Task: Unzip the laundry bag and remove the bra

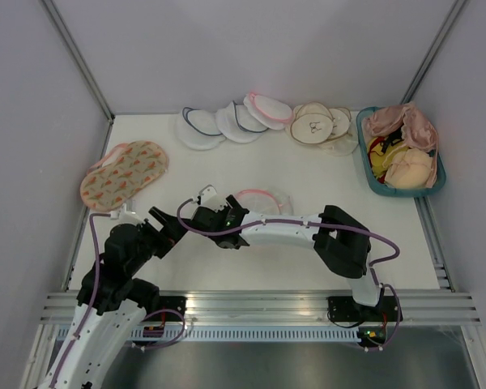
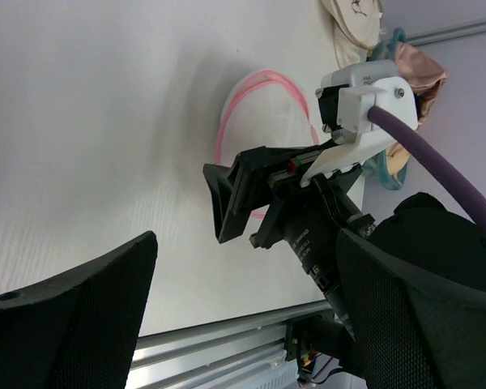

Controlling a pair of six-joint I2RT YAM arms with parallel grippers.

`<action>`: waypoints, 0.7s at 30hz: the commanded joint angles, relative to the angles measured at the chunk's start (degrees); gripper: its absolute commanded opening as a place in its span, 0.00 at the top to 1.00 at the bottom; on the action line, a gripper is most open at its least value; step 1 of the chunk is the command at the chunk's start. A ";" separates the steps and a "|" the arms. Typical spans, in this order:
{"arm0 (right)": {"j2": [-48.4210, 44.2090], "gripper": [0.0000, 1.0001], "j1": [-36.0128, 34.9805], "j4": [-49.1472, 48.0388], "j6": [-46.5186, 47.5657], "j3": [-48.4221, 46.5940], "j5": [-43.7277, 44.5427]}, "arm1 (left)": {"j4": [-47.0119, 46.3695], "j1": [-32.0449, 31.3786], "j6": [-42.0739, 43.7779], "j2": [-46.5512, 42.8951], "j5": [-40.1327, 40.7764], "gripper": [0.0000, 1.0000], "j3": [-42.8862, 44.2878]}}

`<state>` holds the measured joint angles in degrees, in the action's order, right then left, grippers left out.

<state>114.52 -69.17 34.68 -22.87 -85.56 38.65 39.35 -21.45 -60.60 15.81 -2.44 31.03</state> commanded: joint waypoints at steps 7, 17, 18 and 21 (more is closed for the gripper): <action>5.71 0.31 -1.76 6.81 -2.44 -3.48 9.51 | -0.86 0.01 -0.13 -1.84 0.41 0.05 1.67; 5.98 0.33 -3.87 6.54 -2.09 -2.86 8.37 | 0.37 0.09 -0.05 -3.68 1.03 0.05 2.28; 6.24 0.34 -4.04 6.72 -2.17 -2.86 8.80 | 0.46 0.01 -0.05 -3.68 1.12 0.05 2.20; 7.47 0.35 -5.36 7.86 -3.14 -2.86 9.95 | 0.72 0.01 0.04 -3.68 1.29 0.05 2.46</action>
<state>118.89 -70.78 38.54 -24.73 -88.07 45.52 48.18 -21.45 -60.31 12.58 -0.10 31.00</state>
